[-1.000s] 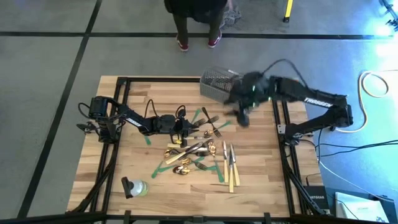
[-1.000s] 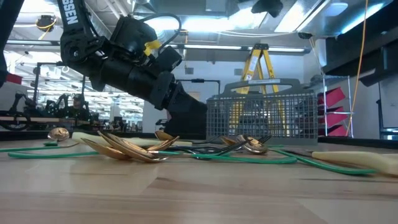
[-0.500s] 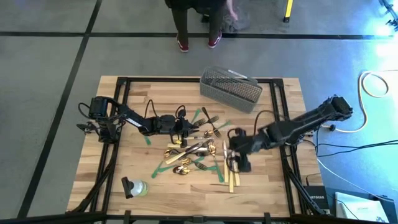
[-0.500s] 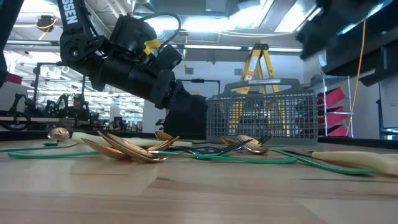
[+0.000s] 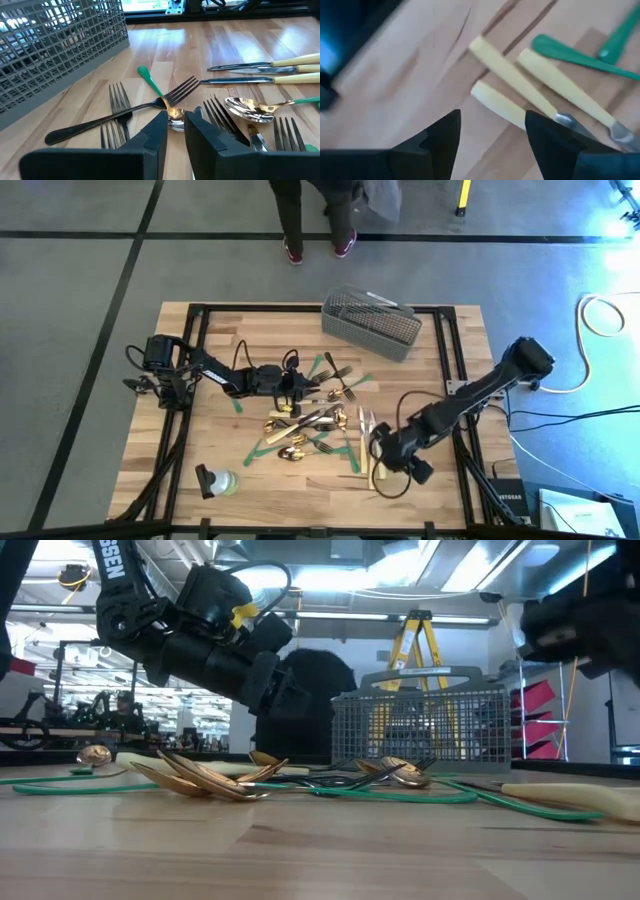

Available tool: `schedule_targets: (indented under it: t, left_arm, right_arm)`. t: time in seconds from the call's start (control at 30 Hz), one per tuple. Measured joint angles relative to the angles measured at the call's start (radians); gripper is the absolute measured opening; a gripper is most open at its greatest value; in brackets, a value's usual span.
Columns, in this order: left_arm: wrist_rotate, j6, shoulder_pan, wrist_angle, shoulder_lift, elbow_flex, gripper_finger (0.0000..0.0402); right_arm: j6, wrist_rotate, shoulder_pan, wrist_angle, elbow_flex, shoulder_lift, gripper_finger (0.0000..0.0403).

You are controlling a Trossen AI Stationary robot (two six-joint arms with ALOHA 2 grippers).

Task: Sort silverware
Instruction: Put the yellow knife into the gray organizer

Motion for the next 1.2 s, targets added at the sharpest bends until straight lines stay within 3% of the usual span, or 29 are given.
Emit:
schedule_targets:
  t: [0.27, 0.67, 0.83, 1.2]
  left_arm:
    - [0.000, 0.000, 0.000, -0.005, 0.000, 0.000, 0.0049]
    - [-0.001, -0.001, 0.000, -0.013, 0.000, 0.000, 0.0049]
    - [-0.001, -0.001, 0.000, -0.013, 0.000, 0.000, 0.0049]
    - [-0.007, 0.000, 0.000, -0.023, 0.000, 0.000, 0.0049]
  right_arm:
    - [-0.279, 0.195, 0.022, -0.152, 0.182, 0.187, 0.0207]
    - [-0.622, 0.310, 0.116, -0.358, 0.317, 0.360, 0.0205]
    - [-0.650, 0.371, 0.125, -0.322, 0.318, 0.386, 0.0177]
    - [-0.706, 0.361, 0.125, -0.319, 0.320, 0.406, 0.0135]
